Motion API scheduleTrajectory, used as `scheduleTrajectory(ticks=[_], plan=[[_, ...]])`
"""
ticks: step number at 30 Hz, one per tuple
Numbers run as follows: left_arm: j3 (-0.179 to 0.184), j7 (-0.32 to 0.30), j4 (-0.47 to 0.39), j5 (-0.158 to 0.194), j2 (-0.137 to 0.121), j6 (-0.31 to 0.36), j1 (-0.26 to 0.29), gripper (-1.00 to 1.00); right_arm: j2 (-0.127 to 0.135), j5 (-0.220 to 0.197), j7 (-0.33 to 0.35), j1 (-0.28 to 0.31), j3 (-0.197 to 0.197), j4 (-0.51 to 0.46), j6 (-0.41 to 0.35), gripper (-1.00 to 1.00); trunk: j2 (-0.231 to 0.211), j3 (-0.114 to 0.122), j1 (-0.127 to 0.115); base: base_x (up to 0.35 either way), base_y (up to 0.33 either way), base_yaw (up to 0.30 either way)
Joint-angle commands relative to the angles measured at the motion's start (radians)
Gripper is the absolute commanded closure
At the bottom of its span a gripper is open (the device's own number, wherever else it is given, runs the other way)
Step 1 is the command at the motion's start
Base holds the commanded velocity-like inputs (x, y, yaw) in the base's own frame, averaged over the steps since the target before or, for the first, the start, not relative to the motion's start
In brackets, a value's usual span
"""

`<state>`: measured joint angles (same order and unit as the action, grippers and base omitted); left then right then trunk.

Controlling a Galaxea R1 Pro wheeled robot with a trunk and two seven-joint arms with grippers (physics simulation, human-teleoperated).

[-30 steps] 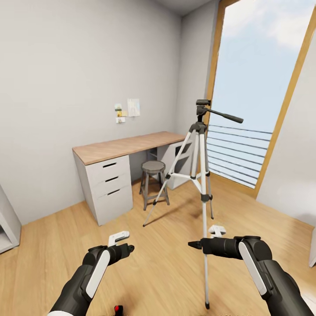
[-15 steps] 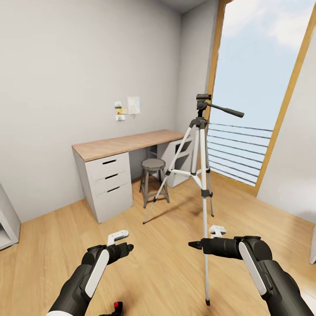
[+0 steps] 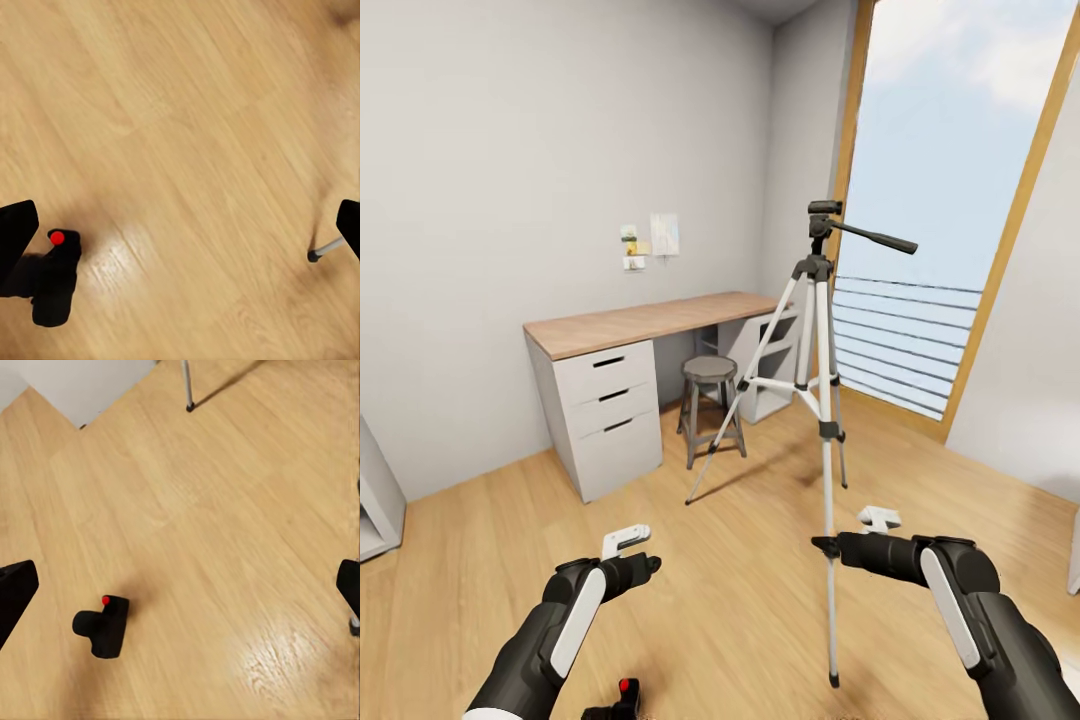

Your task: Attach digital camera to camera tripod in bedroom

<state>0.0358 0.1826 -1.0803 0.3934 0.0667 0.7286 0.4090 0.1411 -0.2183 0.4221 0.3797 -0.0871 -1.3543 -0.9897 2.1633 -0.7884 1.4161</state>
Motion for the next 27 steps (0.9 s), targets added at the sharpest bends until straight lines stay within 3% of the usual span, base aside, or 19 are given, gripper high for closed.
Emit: scheduleTrajectory(ticks=[1, 9, 27], plan=[[0.001, 0.009, -0.001, 0.011, 0.0, 0.003, 0.001, -1.0, 0.0, 0.002, -0.009, 0.001, -0.009, -0.001, 0.004, -1.0, 0.008, -0.004, 0.004, 0.0, 0.0, 0.0], [0.001, 0.009, -0.002, 0.011, -0.001, 0.003, 0.001, -1.0, -0.001, 0.008, -0.075, 0.001, -0.033, -0.002, 0.051, -1.0, 0.064, -0.029, 0.034, 0.0, 0.0, 0.0], [0.001, 0.009, -0.002, 0.01, -0.001, 0.003, 0.001, -1.0, 0.0, 0.008, -0.079, 0.001, -0.033, -0.002, 0.05, -1.0, 0.19, -0.086, 0.103, 0.0, 0.0, 0.0]])
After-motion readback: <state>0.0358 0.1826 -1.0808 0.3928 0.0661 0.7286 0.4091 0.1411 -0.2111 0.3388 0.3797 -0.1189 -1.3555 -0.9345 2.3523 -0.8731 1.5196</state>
